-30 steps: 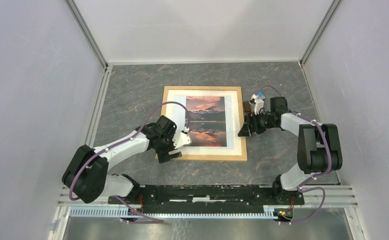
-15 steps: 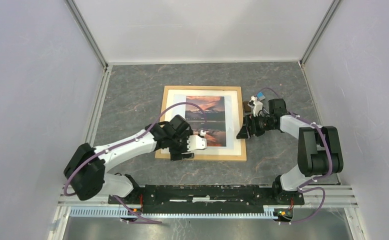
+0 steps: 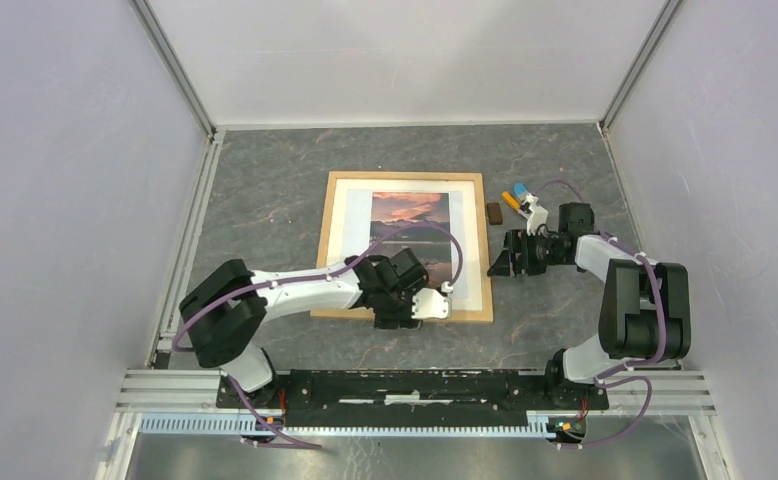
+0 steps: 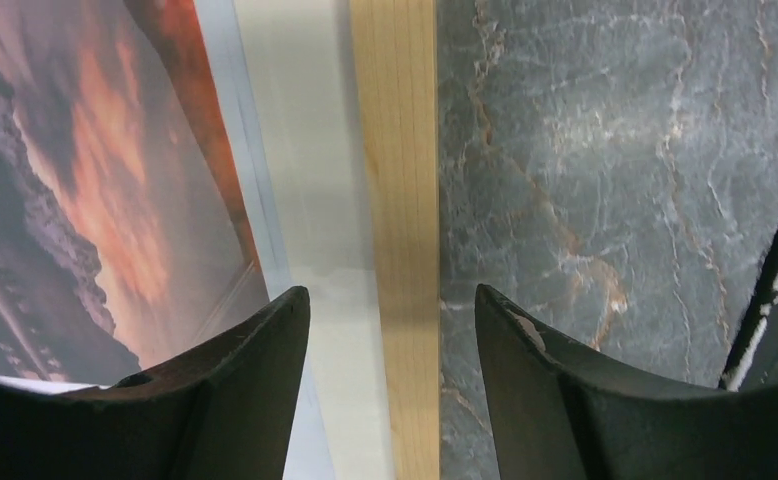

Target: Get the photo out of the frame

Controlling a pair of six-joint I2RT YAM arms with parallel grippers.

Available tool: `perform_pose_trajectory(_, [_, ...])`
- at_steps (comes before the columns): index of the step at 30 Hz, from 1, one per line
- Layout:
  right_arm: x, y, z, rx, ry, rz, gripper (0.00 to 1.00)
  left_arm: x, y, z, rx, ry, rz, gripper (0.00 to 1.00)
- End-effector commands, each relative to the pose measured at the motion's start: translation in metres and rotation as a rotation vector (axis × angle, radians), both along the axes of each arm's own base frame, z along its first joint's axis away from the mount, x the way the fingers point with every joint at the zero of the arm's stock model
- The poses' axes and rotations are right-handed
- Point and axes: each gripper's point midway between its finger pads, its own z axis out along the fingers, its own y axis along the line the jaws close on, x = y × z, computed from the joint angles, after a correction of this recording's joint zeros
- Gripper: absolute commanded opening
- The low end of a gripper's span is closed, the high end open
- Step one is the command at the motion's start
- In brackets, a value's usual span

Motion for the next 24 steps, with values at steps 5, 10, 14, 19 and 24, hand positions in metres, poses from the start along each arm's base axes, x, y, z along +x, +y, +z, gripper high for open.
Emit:
perform_pose_trajectory(5, [-0.013, -0.014, -0.012, -0.013, 0.057, -0.049, 0.87, 0.003, -0.030, -0.011, -0.001, -0.058, 0.033, 0.65])
perform_pose_trajectory(10, [-0.021, -0.014, -0.018, -0.008, 0.074, -0.056, 0.86, -0.003, -0.026, -0.027, 0.060, -0.085, 0.023, 0.60])
perform_pose_trajectory(14, [-0.028, -0.013, -0.023, -0.008, 0.089, -0.062, 0.86, -0.007, -0.025, -0.033, 0.075, -0.074, 0.030, 0.50])
perform_pose_trajectory(19, [-0.033, -0.012, -0.027, -0.002, 0.097, -0.060, 0.86, -0.017, -0.036, -0.014, 0.012, -0.013, 0.026, 0.28])
perform_pose_trajectory(24, [-0.042, -0.006, -0.030, 0.033, 0.125, -0.044, 0.88, -0.023, -0.043, 0.009, -0.051, 0.045, 0.020, 0.10])
